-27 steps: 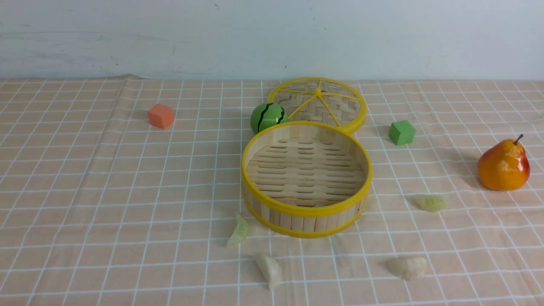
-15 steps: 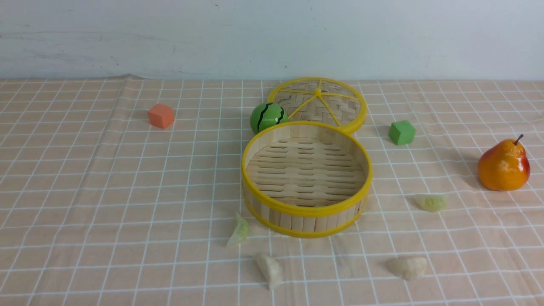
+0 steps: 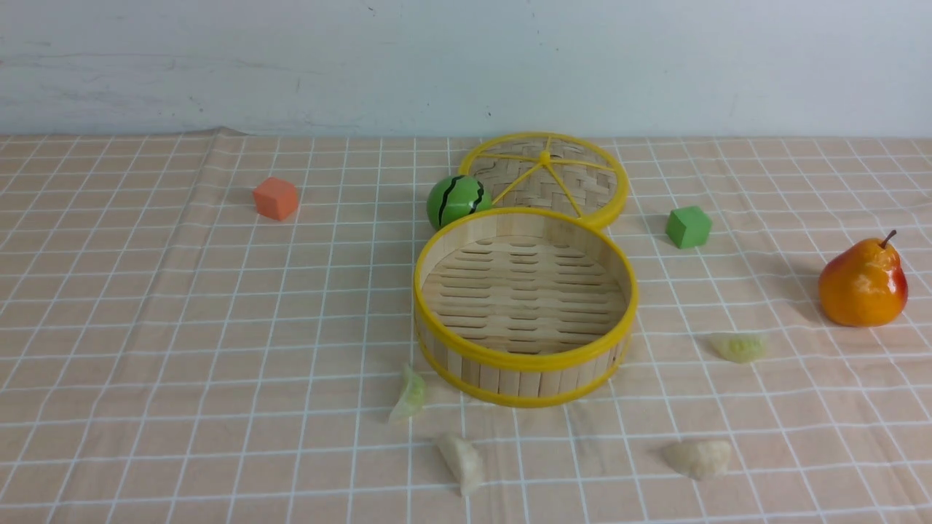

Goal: Put the dumplings into the steamer on the table with the brown tablecloth.
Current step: 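Reach for and grasp a dumpling on the table with the left gripper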

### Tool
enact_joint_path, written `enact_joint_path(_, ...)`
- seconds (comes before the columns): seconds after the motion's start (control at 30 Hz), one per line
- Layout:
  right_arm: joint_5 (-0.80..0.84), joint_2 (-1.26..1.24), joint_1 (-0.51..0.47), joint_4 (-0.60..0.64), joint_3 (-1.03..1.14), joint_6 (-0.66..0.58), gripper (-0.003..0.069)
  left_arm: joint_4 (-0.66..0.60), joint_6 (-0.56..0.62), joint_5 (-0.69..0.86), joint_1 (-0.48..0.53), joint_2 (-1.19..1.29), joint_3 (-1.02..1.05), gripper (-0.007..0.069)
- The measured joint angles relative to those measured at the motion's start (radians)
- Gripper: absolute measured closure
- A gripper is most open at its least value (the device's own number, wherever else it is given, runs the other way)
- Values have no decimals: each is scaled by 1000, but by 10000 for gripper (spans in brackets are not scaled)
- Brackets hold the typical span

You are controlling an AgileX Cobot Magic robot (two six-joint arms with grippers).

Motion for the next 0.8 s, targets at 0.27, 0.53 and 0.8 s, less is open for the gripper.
enact_joint_path(0.27, 0, 0, 0, 0, 0, 0, 420, 0, 0, 0, 0, 0, 0, 386)
enact_joint_path(0.53, 0, 0, 0, -22, 0, 0, 420, 0, 0, 0, 0, 0, 0, 386)
enact_joint_path(0.8, 1, 0, 0, 36, 0, 0, 420, 0, 0, 0, 0, 0, 0, 386)
